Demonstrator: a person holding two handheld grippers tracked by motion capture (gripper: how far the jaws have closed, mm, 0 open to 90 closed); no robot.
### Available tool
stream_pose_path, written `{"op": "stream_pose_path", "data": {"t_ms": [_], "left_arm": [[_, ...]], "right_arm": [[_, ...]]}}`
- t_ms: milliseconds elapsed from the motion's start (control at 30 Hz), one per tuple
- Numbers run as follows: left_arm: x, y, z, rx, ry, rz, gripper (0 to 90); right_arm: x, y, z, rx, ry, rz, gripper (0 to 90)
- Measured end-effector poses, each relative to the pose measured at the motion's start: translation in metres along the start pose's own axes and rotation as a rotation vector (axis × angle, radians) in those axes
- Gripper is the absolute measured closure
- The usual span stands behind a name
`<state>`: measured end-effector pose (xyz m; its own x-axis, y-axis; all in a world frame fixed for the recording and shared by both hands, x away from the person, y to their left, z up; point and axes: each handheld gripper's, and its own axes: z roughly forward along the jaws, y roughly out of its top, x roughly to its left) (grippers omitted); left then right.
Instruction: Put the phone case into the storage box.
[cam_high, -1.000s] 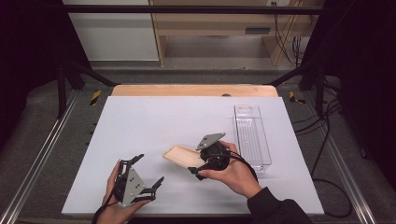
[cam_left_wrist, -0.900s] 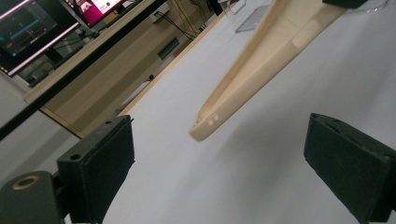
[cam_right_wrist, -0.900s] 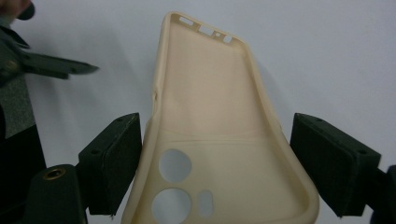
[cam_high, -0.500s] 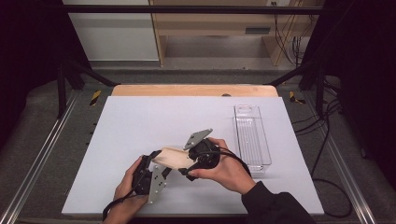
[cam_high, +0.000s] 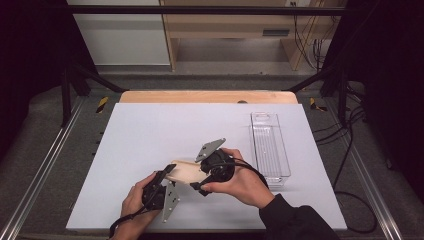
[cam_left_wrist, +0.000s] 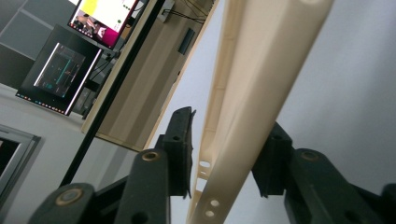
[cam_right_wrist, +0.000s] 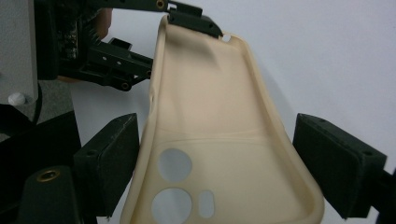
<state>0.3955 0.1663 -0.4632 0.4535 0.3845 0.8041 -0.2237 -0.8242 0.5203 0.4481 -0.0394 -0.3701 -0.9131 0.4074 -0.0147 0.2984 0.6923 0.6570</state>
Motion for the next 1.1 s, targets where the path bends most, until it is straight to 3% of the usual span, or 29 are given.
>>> {"op": "stream_pose_path", "data": {"t_ms": [200,333,533,633,733,900,1100], "left_arm": [[0.0,0.001,-0.003,0.007,0.012,0.024,76.7],[-0.002,0.002,-0.004,0.028,0.007,0.053,80.7],[-0.005,0.0,-0.005,0.032,0.002,0.045,84.0],[-0.003,0.0,-0.003,0.014,0.007,-0.002,84.2],[-0.001,0.001,-0.002,0.025,0.01,-0.017,84.3],[0.002,-0.007,0.0,0.037,-0.002,-0.095,84.4],[0.003,-0.01,-0.003,0.058,-0.017,-0.191,84.4]], "right_arm": [[-0.003,0.002,-0.003,0.0,0.008,0.005,14.5],[-0.005,0.002,-0.002,-0.008,0.019,0.017,12.6],[-0.013,-0.002,-0.002,-0.098,0.063,0.07,9.4],[-0.015,-0.005,-0.005,-0.183,0.063,0.076,8.4],[-0.015,-0.01,-0.009,-0.261,0.038,0.066,5.9],[-0.021,-0.015,-0.019,-0.391,-0.009,0.133,4.8],[-0.02,-0.019,-0.028,-0.485,-0.027,0.163,3.7]]}}
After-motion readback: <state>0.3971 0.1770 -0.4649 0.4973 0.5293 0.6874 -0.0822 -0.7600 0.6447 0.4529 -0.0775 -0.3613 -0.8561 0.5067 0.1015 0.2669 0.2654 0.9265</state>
